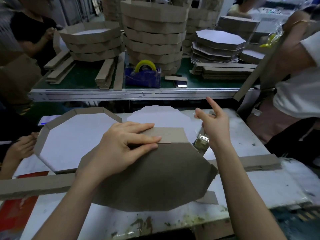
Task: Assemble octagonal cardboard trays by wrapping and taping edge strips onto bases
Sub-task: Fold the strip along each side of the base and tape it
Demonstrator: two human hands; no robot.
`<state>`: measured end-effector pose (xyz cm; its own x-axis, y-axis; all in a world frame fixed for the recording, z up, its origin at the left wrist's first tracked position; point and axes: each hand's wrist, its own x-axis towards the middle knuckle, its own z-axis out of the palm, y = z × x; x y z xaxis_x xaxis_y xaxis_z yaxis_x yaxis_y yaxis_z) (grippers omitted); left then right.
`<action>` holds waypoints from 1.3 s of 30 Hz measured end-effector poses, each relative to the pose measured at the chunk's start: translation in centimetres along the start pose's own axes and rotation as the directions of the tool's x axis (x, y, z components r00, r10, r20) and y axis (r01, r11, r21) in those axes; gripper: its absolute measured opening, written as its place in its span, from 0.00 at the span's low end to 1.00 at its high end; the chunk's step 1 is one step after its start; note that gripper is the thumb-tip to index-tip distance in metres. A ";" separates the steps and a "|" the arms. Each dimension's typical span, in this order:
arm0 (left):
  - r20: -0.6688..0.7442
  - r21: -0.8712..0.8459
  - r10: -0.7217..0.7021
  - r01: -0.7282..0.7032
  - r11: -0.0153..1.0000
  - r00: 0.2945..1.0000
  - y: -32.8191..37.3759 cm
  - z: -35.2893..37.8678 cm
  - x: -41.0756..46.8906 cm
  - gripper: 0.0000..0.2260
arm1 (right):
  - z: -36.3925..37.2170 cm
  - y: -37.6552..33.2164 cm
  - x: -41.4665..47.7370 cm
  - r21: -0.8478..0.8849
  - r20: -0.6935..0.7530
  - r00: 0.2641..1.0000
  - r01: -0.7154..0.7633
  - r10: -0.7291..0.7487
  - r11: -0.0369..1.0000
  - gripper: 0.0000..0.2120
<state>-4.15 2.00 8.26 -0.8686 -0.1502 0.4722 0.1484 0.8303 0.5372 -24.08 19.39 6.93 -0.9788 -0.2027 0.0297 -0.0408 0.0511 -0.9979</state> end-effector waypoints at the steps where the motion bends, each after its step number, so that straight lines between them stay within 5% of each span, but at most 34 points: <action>1: -0.007 -0.013 -0.002 0.002 1.000 1.000 0.1 -0.1 -0.2 0.12 | 0.3 -1.5 -1.2 0.042 0.025 0.999 0.023 -0.024 0.999 0.22; 5: 0.027 -0.020 0.036 -0.035 0.999 0.999 0.2 -0.7 -1.1 0.13 | 1.4 -5.5 -6.0 0.159 0.254 0.965 0.023 -0.063 0.987 0.07; 10: 0.089 -0.014 0.004 -0.003 1.000 0.996 -0.4 -1.1 -2.4 0.17 | 2.3 -6.6 -10.7 0.050 0.499 0.866 -0.003 -0.022 0.999 0.09; 24: 0.063 -0.041 0.068 -0.066 0.997 0.996 0.7 -1.1 -4.6 0.22 | 0.2 -5.4 -16.7 -0.107 0.461 0.883 -0.044 0.089 0.993 0.09; 30: 0.156 0.144 0.133 -0.156 0.977 0.979 1.7 -2.0 -4.7 0.17 | 0.0 -5.0 -17.7 -0.092 0.447 0.892 -0.031 0.069 0.995 0.10; 39: 0.178 0.206 0.078 -0.115 0.972 0.981 1.6 -2.0 -4.6 0.24 | -0.4 -3.0 -18.2 -0.145 0.457 0.889 0.031 0.039 0.989 0.08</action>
<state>1.03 2.99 8.32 -0.9246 0.0134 0.3807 0.1468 0.9347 0.3236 -6.19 23.36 9.39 -0.7799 -0.6247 -0.0389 -0.1002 0.1860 -0.9774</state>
